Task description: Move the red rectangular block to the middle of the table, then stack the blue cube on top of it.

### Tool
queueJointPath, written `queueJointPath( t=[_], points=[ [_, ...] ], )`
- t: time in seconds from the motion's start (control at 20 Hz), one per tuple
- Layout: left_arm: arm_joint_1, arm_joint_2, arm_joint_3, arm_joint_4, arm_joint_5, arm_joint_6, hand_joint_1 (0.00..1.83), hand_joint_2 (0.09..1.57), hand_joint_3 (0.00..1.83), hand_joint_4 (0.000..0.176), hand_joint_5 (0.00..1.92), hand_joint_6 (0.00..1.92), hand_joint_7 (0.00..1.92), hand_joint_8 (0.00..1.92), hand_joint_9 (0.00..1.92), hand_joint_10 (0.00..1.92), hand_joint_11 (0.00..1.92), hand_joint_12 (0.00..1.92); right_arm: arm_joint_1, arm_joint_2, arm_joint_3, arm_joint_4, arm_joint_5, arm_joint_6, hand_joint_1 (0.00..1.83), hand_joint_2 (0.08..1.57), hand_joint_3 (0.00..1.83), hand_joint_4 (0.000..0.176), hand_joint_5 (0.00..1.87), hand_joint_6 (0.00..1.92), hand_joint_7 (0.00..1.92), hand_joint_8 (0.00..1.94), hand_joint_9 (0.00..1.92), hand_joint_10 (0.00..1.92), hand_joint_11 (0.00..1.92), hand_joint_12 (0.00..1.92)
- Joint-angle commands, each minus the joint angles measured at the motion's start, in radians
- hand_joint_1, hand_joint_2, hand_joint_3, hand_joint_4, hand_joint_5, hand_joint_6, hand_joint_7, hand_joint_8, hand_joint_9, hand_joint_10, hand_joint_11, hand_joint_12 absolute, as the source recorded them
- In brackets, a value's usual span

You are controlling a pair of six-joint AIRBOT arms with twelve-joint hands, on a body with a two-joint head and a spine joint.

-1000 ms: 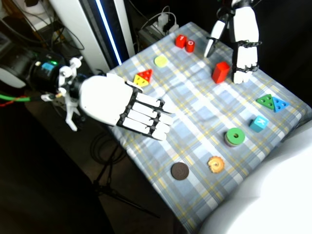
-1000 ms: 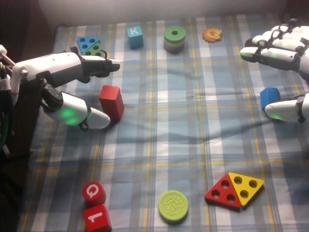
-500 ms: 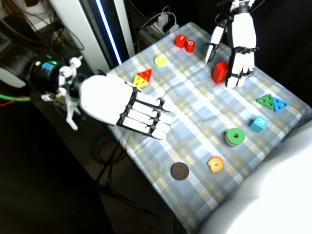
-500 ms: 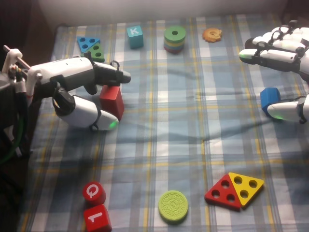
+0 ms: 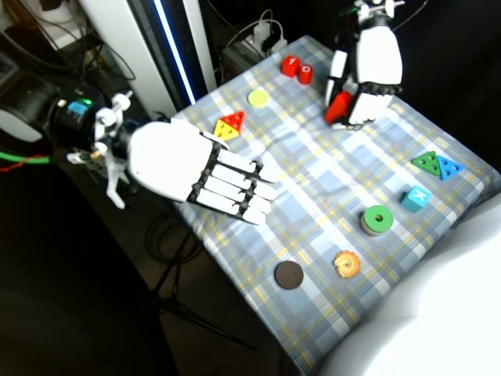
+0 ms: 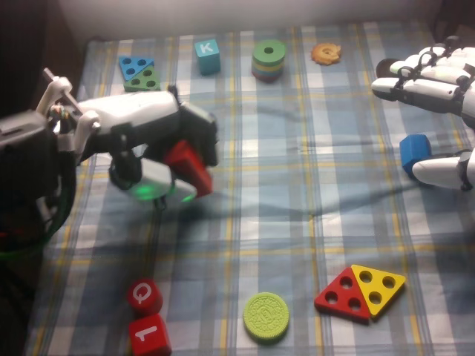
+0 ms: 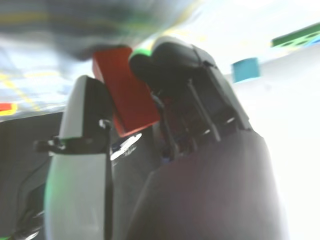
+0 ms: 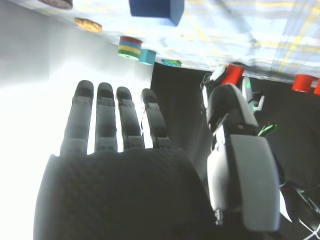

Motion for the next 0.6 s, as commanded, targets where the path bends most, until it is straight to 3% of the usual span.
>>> queueJointPath(
  t=[0.0, 0.05, 0.2, 0.25, 0.3, 0.35, 0.4, 0.45, 0.5, 0.55],
  points=[
    [-0.027, 0.0, 0.001, 0.024, -0.122, -0.003, 1.18, 1.3, 0.0, 0.0, 0.59, 1.32, 0.75, 1.63, 0.77, 1.62, 0.78, 1.83, 0.007, 0.003, 0.001, 0.01, 0.115, 0.006, 0.27, 1.26, 0.01, 0.067, 0.0, 0.0, 0.0, 0.0, 0.0, 0.0, 0.0, 0.0],
    [-0.052, -0.014, 0.007, 0.051, -0.112, -0.003, 1.19, 1.29, 0.0, 0.0, 0.59, 1.32, 0.77, 1.59, 0.8, 1.57, 0.81, 1.79, 0.006, 0.003, 0.001, 0.01, 0.117, 0.007, 0.31, 1.26, 0.01, 0.081, 0.0, 0.0, 0.0, 0.0, 0.0, 0.0, 0.0, 0.0],
    [-0.1, -0.068, 0.049, 0.068, -0.091, -0.002, 1.19, 1.27, 0.0, 0.0, 0.62, 1.31, 0.78, 1.57, 0.85, 1.63, 0.84, 1.9, 0.006, 0.003, 0.001, 0.01, 0.12, 0.008, 0.3, 1.26, 0.0, 0.09, 0.0, 0.0, 0.0, 0.0, 0.0, 0.0, 0.0, 0.0],
    [-0.107, -0.082, 0.06, 0.067, -0.09, -0.003, 1.19, 1.27, 0.0, 0.0, 0.63, 1.32, 0.78, 1.56, 0.81, 1.6, 0.79, 1.87, 0.006, 0.002, 0.001, 0.01, 0.121, 0.008, 0.32, 1.27, 0.01, 0.07, 0.0, 0.0, 0.0, 0.0, 0.0, 0.0, 0.0, 0.0],
    [-0.119, -0.108, 0.082, 0.063, -0.083, -0.003, 1.19, 1.28, 0.0, 0.0, 0.63, 1.3, 0.77, 1.6, 0.82, 1.63, 0.8, 1.89, 0.006, 0.002, 0.001, 0.01, 0.121, 0.009, 0.33, 1.27, 0.01, 0.063, 0.0, 0.0, 0.0, 0.0, 0.0, 0.0, 0.0, 0.0],
    [-0.126, -0.125, 0.097, 0.061, -0.076, -0.003, 1.14, 1.32, 0.01, 0.0, 0.58, 1.4, 0.68, 1.69, 0.71, 1.65, 0.7, 1.92, 0.005, 0.002, 0.001, 0.01, 0.121, 0.009, 0.31, 1.27, 0.01, 0.055, 0.0, 0.0, 0.0, 0.0, 0.0, 0.0, 0.0, 0.0],
    [-0.134, -0.149, 0.12, 0.057, -0.067, -0.002, 1.16, 1.31, 0.0, 0.0, 0.59, 1.32, 0.7, 1.71, 0.78, 1.74, 0.81, 1.92, 0.005, 0.002, 0.001, 0.01, 0.121, 0.009, 0.3, 1.26, 0.0, 0.071, 0.0, 0.0, 0.0, 0.0, 0.0, 0.0, 0.0, 0.0],
    [-0.14, -0.175, 0.145, 0.047, -0.056, -0.002, 1.19, 1.29, 0.0, 0.0, 0.64, 1.23, 0.74, 1.66, 0.84, 1.75, 0.88, 1.92, 0.004, 0.001, 0.001, 0.01, 0.121, 0.01, 0.29, 1.26, 0.0, 0.059, 0.0, 0.0, 0.0, 0.0, 0.0, 0.0, 0.0, 0.0],
    [-0.145, -0.199, 0.171, 0.034, -0.042, 0.001, 1.2, 1.26, 0.0, 0.0, 0.69, 1.33, 0.74, 1.5, 1.0, 1.83, 1.09, 1.92, 0.004, 0.0, 0.001, 0.009, 0.121, 0.01, 0.33, 1.27, 0.0, 0.034, 0.0, 0.0, 0.0, 0.0, 0.0, 0.0, 0.0, 0.0],
    [-0.147, -0.219, 0.191, 0.021, -0.032, 0.004, 1.2, 1.26, 0.0, 0.0, 0.69, 1.33, 0.74, 1.5, 1.0, 1.83, 1.09, 1.92, 0.003, 0.0, 0.001, 0.009, 0.121, 0.01, 0.33, 1.27, 0.0, 0.034, 0.0, 0.0, 0.0, 0.0, 0.0, 0.0, 0.0, 0.0]
  ],
)
